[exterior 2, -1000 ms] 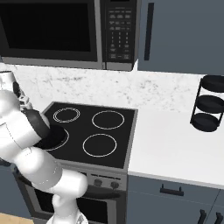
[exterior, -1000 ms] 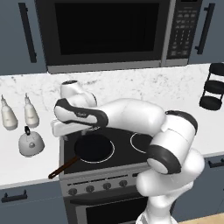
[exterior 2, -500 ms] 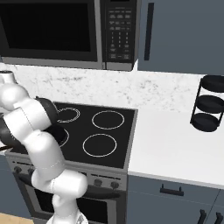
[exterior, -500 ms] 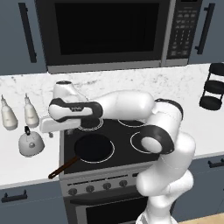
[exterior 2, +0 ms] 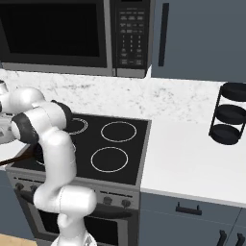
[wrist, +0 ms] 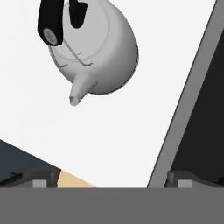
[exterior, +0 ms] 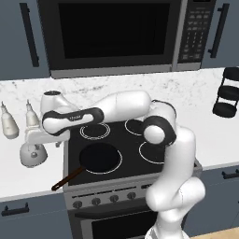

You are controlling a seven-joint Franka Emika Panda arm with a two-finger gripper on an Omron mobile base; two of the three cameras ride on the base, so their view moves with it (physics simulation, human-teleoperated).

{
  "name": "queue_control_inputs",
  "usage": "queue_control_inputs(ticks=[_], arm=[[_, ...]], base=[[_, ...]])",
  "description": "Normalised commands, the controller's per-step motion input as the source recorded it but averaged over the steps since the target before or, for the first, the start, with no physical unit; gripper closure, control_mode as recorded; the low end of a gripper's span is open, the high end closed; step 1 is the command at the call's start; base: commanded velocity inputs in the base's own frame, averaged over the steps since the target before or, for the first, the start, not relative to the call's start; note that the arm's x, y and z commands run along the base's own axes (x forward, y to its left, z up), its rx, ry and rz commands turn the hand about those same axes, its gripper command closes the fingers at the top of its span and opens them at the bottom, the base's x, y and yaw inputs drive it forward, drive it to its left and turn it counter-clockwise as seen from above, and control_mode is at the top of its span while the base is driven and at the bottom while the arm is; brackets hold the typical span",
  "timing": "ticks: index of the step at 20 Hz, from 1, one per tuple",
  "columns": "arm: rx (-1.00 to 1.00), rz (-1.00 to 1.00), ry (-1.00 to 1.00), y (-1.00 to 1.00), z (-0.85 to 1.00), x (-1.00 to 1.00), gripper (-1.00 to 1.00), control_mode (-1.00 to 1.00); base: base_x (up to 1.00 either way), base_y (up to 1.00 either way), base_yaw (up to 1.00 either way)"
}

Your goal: Pick the kettle from the counter and place it on a stove burner. Then turn the burner on.

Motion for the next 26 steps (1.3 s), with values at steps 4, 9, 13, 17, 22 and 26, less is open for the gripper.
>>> queue_control_inputs(ticks=[4, 9, 13, 17, 22, 26], arm=[[-0.03, 0.0, 0.0, 0.41, 0.0, 0.23, -1.0, -1.0], [-0.01, 0.0, -0.03, 0.36, 0.0, 0.16, -1.0, -1.0], [-0.01, 0.0, -0.03, 0.2, -0.18, 0.24, -1.0, -1.0], [0.0, 0.0, -0.09, 0.0, -0.4, 0.04, -1.0, -1.0], [0.0, 0.0, -0.14, 0.0, -0.12, 0.24, -1.0, -1.0], [0.0, 0.0, -0.09, 0.0, 0.0, 0.36, -1.0, -1.0]], base=[[0.0, 0.0, 0.0], [0.0, 0.0, 0.0], [0.0, 0.0, 0.0], [0.0, 0.0, 0.0], [0.0, 0.0, 0.0], [0.0, 0.0, 0.0]])
